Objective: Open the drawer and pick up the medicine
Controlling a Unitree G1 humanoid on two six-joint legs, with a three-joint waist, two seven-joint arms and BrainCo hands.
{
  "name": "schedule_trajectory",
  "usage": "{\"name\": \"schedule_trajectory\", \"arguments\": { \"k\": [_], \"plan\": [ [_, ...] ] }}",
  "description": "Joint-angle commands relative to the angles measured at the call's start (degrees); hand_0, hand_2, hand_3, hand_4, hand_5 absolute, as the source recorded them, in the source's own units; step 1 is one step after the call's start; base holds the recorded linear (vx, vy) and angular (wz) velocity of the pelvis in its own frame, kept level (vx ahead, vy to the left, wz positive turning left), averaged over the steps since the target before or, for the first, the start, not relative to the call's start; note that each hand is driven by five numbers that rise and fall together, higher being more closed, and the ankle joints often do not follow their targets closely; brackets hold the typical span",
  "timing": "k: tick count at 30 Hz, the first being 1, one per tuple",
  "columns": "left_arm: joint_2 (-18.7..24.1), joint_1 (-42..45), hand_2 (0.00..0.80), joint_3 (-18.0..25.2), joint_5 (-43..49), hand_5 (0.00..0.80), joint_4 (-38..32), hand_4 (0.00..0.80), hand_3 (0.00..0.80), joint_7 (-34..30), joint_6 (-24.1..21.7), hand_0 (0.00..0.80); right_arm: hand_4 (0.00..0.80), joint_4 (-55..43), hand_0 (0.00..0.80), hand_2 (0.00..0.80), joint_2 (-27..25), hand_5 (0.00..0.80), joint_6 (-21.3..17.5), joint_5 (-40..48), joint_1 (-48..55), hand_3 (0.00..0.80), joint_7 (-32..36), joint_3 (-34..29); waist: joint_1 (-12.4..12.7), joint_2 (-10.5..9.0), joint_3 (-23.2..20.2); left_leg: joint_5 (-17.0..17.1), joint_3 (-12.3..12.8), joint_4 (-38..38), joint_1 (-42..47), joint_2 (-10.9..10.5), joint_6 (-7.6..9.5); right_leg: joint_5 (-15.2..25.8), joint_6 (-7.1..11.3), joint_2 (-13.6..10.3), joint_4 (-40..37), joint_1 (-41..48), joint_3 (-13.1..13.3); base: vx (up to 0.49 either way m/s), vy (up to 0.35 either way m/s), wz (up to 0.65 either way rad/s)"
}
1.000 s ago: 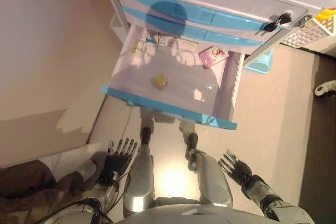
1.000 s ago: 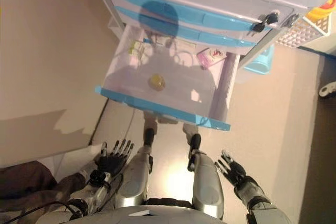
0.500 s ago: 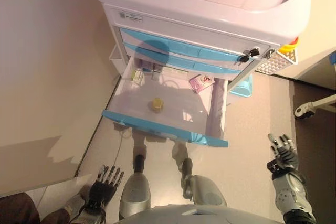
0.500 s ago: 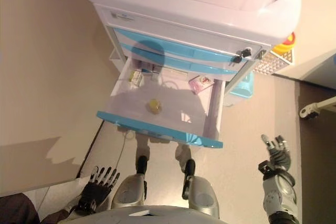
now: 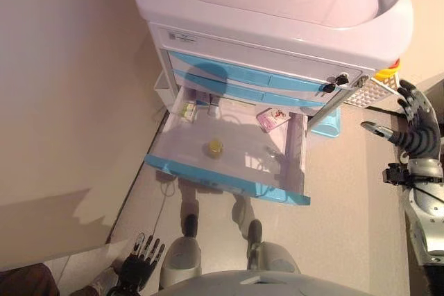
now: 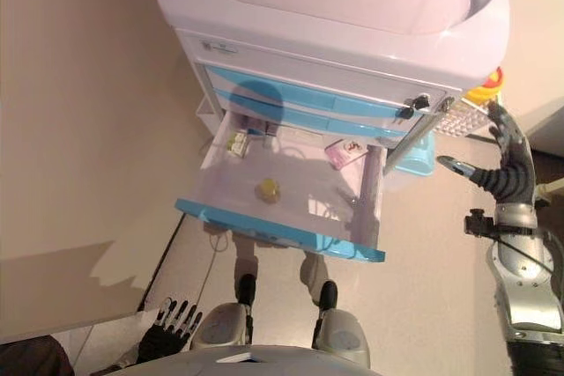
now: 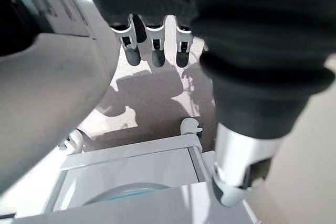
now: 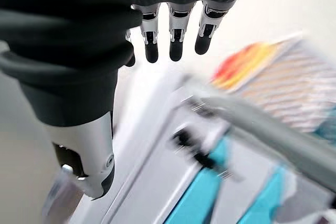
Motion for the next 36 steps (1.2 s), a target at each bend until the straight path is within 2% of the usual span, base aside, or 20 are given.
{"name": "schedule_trajectory", "arguments": {
  "k": [1, 4, 11, 17, 22, 36],
  "plan": [
    [1.67, 0.76, 0.000, -1.42, 1.96, 0.000, -0.87, 0.000, 0.000, 0.12, -2.75, 0.000, 0.000, -4.97, 0.000, 0.000, -4.15, 0.000, -1.67, -2.42, -4.33, 0.000, 4.62, 2.28, 1.49, -0.93, -1.31, -5.64, 1.14, 3.47, -2.67, -1.28, 1.15, -1.21, 2.81, -0.73, 1.76, -1.01, -0.86, -0.047, 0.017, 0.06],
    [2.00, 0.25, 0.000, -2.66, 2.35, 0.000, -1.35, 0.000, 0.000, 0.38, -3.97, 0.000, 0.000, -5.56, 0.000, 0.000, -5.62, 0.000, -1.81, -6.44, -6.97, 0.000, 6.26, 6.12, 2.37, -0.87, -0.93, -5.39, 0.55, 3.44, -3.24, -1.37, 1.02, -1.22, 2.79, -0.92, 1.94, -1.29, -1.40, -0.052, 0.009, 0.09],
    [3.63, -0.59, 0.000, -4.88, 2.74, 0.000, -2.45, 0.000, 0.000, 0.11, -6.17, 0.000, 0.000, -5.05, 0.000, 0.000, -6.83, 0.000, 1.26, -7.89, -13.19, 0.000, 10.98, 15.89, 4.19, -0.87, 0.55, -4.90, -0.81, 4.03, -4.93, -1.76, 0.86, -1.09, 2.58, -1.29, 2.19, -1.89, -2.67, -0.055, 0.000, 0.16],
    [4.88, -1.50, 0.000, -7.14, 2.24, 0.000, -4.35, 0.000, 0.000, 0.62, -7.54, 0.000, 0.000, -2.43, 0.000, 0.000, -6.87, 0.000, 3.44, -11.01, -17.95, 0.000, 11.26, 24.73, 5.87, -0.81, 2.27, -4.44, -2.09, 4.50, -6.46, -2.27, 0.90, -0.94, 2.34, -1.42, 2.49, -2.58, -3.60, -0.056, -0.001, 0.12],
    [5.72, -2.30, 0.000, -8.81, 1.99, 0.000, -5.09, 0.000, 0.000, 0.85, -8.13, 0.000, 0.000, 2.72, 0.000, 0.000, -6.66, 0.000, 5.07, -15.98, -22.20, 0.000, 8.56, 31.71, 7.12, -0.56, 3.50, -4.02, -2.98, 4.65, -7.64, -2.74, 0.90, -0.75, 2.17, -1.56, 2.54, -3.16, -4.24, -0.053, -0.001, 0.17],
    [6.40, -3.17, 0.000, -10.76, 1.82, 0.000, -6.28, 0.000, 0.000, 1.16, -7.80, 0.000, 0.000, 14.72, 0.000, 0.000, -4.96, 0.000, 7.45, -19.84, -26.03, 0.000, 3.56, 39.91, 8.52, 0.32, 4.86, -3.78, -3.96, 5.30, -9.32, -3.55, 0.90, -0.56, 1.88, -2.21, 2.89, -4.34, -5.40, -0.019, 0.006, 0.06]
  ]
}}
